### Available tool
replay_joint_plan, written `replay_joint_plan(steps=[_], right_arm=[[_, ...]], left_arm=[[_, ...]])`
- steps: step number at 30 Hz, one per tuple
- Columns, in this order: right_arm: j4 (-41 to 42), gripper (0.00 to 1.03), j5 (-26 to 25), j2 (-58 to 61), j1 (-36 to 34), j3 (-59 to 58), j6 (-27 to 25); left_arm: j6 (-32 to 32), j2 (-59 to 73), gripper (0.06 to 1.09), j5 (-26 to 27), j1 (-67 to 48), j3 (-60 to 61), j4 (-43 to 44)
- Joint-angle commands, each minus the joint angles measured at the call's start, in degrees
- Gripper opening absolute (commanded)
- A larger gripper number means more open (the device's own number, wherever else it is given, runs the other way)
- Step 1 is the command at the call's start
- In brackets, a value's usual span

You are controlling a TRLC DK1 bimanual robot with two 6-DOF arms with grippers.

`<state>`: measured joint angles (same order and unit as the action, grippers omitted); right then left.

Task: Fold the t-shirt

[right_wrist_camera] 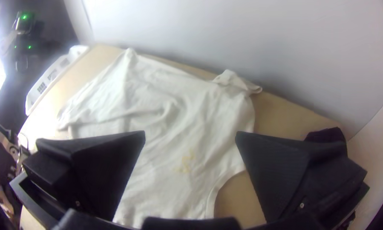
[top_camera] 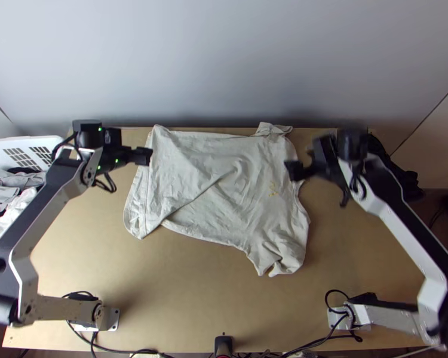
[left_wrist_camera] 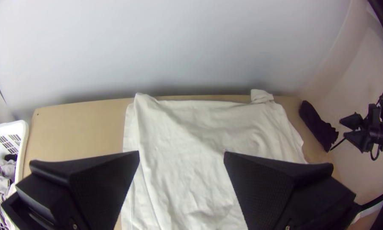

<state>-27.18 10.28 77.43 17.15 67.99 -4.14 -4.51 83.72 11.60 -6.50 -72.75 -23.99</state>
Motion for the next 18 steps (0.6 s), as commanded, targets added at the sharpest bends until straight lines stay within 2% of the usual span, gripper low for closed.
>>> replay_joint_plan(steps=[1,10,18], right_arm=[[-7.27,0.98,0.44,-16.43,5.97,-12.97,-1.04],[-15.18,0.98,0.44,-26.89,15.28,-21.14,-0.34],[-19.49,0.98,0.35,-25.22,27.24,-25.71,-3.77]], left_arm=[[-0.23,-10.77,1.02,0.27,-1.41,10.26,-0.89],[-0.58,-22.73,1.02,0.18,-3.43,24.67,-0.97],[3.28,-28.44,1.02,0.09,-2.11,34.43,-1.32]])
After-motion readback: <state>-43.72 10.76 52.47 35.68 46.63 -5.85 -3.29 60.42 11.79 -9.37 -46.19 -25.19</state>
